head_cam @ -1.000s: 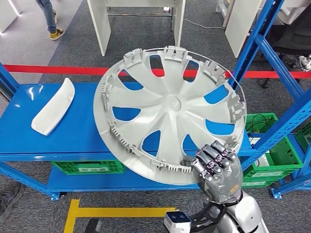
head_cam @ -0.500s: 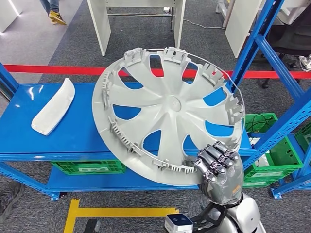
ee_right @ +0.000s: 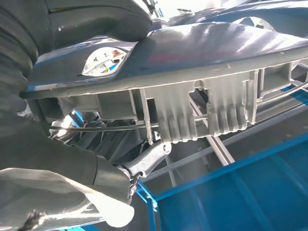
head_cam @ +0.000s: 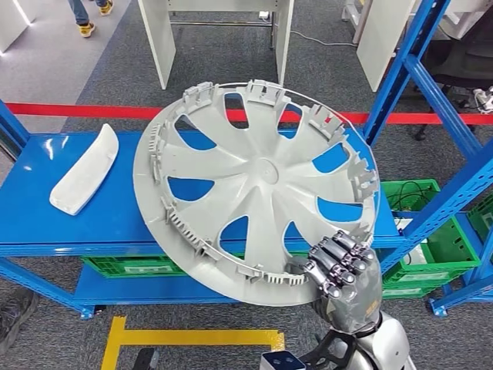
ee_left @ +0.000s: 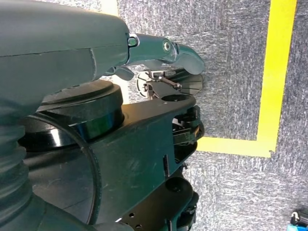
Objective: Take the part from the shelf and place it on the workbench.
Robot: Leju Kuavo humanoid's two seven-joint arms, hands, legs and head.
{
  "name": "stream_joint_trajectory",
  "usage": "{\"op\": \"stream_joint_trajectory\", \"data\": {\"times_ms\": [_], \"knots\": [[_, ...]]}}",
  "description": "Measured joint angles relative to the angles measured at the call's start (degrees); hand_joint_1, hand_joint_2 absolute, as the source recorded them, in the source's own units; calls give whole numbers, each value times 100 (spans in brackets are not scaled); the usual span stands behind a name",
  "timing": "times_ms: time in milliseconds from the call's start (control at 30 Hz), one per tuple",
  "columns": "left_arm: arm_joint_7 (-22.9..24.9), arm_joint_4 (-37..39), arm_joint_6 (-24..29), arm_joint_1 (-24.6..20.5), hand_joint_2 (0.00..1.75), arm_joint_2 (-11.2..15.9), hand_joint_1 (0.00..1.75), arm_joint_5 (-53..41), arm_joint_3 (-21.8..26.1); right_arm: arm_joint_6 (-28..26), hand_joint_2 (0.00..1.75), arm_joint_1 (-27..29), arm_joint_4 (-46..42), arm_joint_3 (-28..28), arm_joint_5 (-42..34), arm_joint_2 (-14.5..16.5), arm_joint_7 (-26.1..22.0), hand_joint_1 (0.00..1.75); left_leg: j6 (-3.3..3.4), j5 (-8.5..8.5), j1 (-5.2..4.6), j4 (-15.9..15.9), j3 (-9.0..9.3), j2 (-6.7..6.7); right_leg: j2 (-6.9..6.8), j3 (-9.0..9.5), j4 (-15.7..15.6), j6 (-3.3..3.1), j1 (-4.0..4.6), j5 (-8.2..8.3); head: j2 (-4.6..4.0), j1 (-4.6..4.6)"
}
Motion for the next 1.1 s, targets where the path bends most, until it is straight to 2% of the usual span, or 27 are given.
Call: {"op": "stream_joint_trajectory", "data": {"times_ms": [400,500,600,633,667,733,767,800,833,867,900,933,967,1000,1067,1100], "knots": [[1,0,7,0,175,-4,0,36,-12,0,175,8,-10,4,64,13,54,175,21,-13,-49,19,-4,0,0,0,-6,27,-42,11,-1,-1],[1,0,6,0,175,-2,0,39,-15,0,175,7,-10,7,64,14,57,175,56,-27,-72,36,-18,-2,-5,3,-14,65,-61,15,0,-2],[4,0,9,-2,175,-5,0,51,-20,0,175,8,-29,20,67,16,58,175,139,11,-46,-37,0,-43,7,-28,28,117,-70,-40,1,2],[4,0,11,-6,175,-9,0,54,-22,0,175,7,-38,24,65,17,58,175,169,33,-28,-70,13,-70,48,-110,180,118,-65,-137,1,10],[5,0,13,-9,175,-16,0,55,-23,0,175,9,-44,28,62,17,58,175,192,49,-14,-92,24,-100,103,-261,465,110,-58,-287,1,26],[7,0,15,-9,175,-28,0,57,-25,0,175,18,-45,37,52,17,52,175,207,54,-19,-94,14,-175,181,-681,1255,86,-33,-604,1,48],[10,0,15,-6,175,-33,0,58,-25,0,175,29,-44,46,49,16,48,175,208,53,-22,-91,14,-226,197,-860,1548,78,-25,-660,1,52],[14,0,16,-3,175,-36,0,58,-26,0,175,39,-44,59,43,16,44,175,206,51,-23,-88,16,-289,207,-948,1638,68,-17,-596,1,54],[18,0,17,-3,175,-37,0,58,-27,0,175,47,-43,75,35,15,45,175,201,48,-23,-83,21,-358,221,-935,1514,52,-14,-429,1,54],[20,0,19,-6,175,-40,0,58,-28,0,175,52,-43,93,27,15,51,175,191,42,-23,-76,29,-436,267,-816,1179,29,-14,-181,1,55],[21,0,19,-10,175,-46,0,58,-28,0,175,50,-42,115,20,14,63,175,172,32,-21,-65,30,-511,395,-657,797,-2,-22,22,1,53],[25,0,21,-18,175,-50,0,58,-28,0,175,49,-40,137,16,13,76,175,146,24,-19,-41,15,-581,526,-506,454,-28,-31,154,1,47],[28,0,22,-24,175,-53,0,58,-29,0,175,45,-37,164,17,11,88,175,111,24,-7,-22,-13,-647,636,-400,225,-48,-33,220,1,43],[33,0,23,-25,175,-56,0,57,-30,0,175,36,-33,198,18,9,102,175,68,29,12,-11,-47,-706,703,-355,141,-64,-28,206,1,39],[38,3,25,-16,175,-46,0,56,-31,1,175,13,-25,267,21,7,123,175,-20,45,40,-17,-91,-823,604,-324,102,-90,-17,207,1,42],[38,4,26,-12,175,-50,0,55,-32,1,175,2,-20,304,20,6,141,175,-64,24,33,9,-102,-782,531,-293,72,-113,-27,210,1,29]]}}
